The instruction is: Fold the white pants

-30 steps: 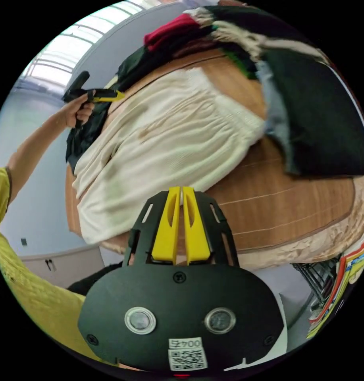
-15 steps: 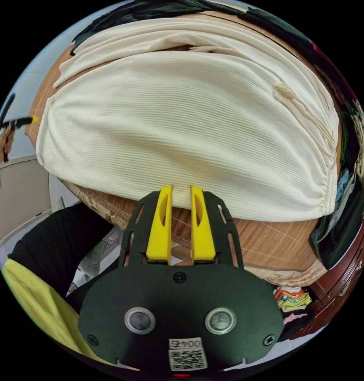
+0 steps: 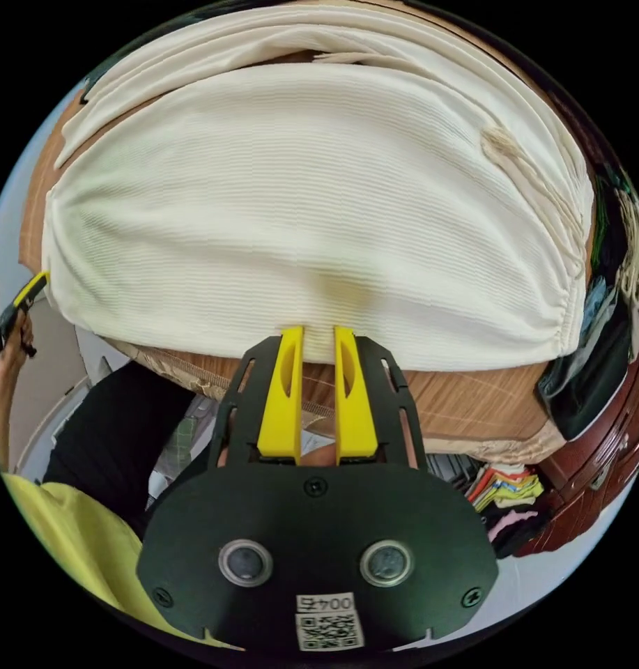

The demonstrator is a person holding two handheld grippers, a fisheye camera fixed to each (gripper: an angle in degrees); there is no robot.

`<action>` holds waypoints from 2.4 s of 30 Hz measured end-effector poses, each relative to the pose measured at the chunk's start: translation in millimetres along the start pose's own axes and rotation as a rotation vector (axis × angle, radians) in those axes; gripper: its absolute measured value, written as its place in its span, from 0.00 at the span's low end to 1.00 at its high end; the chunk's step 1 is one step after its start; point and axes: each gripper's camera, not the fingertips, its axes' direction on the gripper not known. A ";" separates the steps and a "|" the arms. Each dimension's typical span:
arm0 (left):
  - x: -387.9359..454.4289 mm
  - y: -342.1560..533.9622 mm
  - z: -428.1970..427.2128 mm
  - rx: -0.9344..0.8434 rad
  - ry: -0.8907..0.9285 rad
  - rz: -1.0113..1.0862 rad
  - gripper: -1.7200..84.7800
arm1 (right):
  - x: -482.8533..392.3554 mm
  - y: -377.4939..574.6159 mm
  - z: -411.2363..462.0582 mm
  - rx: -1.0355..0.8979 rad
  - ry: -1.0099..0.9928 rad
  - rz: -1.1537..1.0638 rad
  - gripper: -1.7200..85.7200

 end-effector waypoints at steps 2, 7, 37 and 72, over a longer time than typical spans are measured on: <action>9.4 4.1 9.6 0.007 -0.077 0.102 0.03 | -5.7 -10.0 1.5 -0.029 0.037 0.054 0.08; -39.2 -5.8 17.1 0.004 0.157 0.105 0.03 | -44.8 -24.6 -31.2 0.172 0.066 0.092 0.06; -195.4 -117.7 144.0 0.198 0.391 0.278 0.14 | -86.4 -123.6 24.3 0.156 -0.180 0.036 0.07; -226.1 -56.4 209.7 0.023 0.426 -0.043 0.09 | -68.0 -58.5 -21.7 0.193 -0.201 0.175 0.06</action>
